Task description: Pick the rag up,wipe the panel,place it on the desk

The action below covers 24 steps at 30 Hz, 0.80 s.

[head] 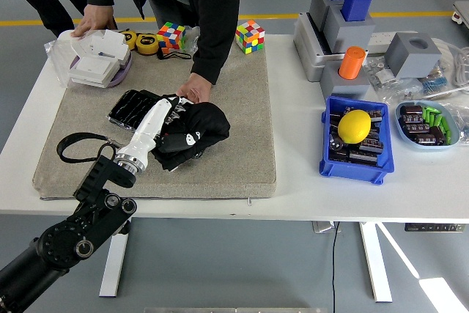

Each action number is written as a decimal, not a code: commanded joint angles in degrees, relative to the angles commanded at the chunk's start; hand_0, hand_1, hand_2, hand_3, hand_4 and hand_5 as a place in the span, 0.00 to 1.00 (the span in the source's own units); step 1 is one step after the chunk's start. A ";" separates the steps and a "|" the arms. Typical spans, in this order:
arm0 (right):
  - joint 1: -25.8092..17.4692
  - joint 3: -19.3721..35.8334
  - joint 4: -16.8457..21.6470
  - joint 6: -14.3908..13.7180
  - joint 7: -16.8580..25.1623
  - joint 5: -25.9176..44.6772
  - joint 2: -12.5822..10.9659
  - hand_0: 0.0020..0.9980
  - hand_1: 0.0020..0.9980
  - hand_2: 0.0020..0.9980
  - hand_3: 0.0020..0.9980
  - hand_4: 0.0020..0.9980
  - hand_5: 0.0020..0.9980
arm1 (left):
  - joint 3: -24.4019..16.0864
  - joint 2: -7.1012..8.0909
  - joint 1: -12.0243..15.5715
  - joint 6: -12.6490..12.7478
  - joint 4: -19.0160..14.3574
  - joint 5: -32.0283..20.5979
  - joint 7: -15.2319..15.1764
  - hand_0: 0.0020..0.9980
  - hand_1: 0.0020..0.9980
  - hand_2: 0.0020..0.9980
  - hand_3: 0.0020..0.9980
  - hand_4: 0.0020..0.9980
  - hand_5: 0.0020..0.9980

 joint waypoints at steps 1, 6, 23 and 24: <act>0.00 -0.01 -0.01 0.00 0.00 -0.02 -0.01 0.53 0.56 0.49 0.52 0.89 0.35 | 0.15 0.00 0.01 0.01 -0.11 -0.01 0.00 0.24 0.32 0.36 0.57 0.69 0.00; 0.04 -0.21 0.05 -0.03 -0.03 0.11 0.03 0.53 0.56 0.49 0.52 0.89 0.35 | 0.09 -0.16 0.19 0.23 0.69 0.07 -0.32 0.24 0.32 0.36 0.57 0.69 0.00; -0.10 0.21 0.17 -0.13 -0.01 0.04 0.26 0.53 0.56 0.49 0.52 0.89 0.35 | -6.81 -1.08 -1.12 2.86 7.66 0.21 -4.02 0.23 0.31 0.36 0.57 0.69 0.00; -0.10 0.28 0.16 -0.13 -0.02 0.01 0.28 0.53 0.56 0.49 0.52 0.89 0.35 | -7.15 -1.08 -1.42 2.98 8.47 0.05 -4.32 0.23 0.31 0.36 0.57 0.69 0.00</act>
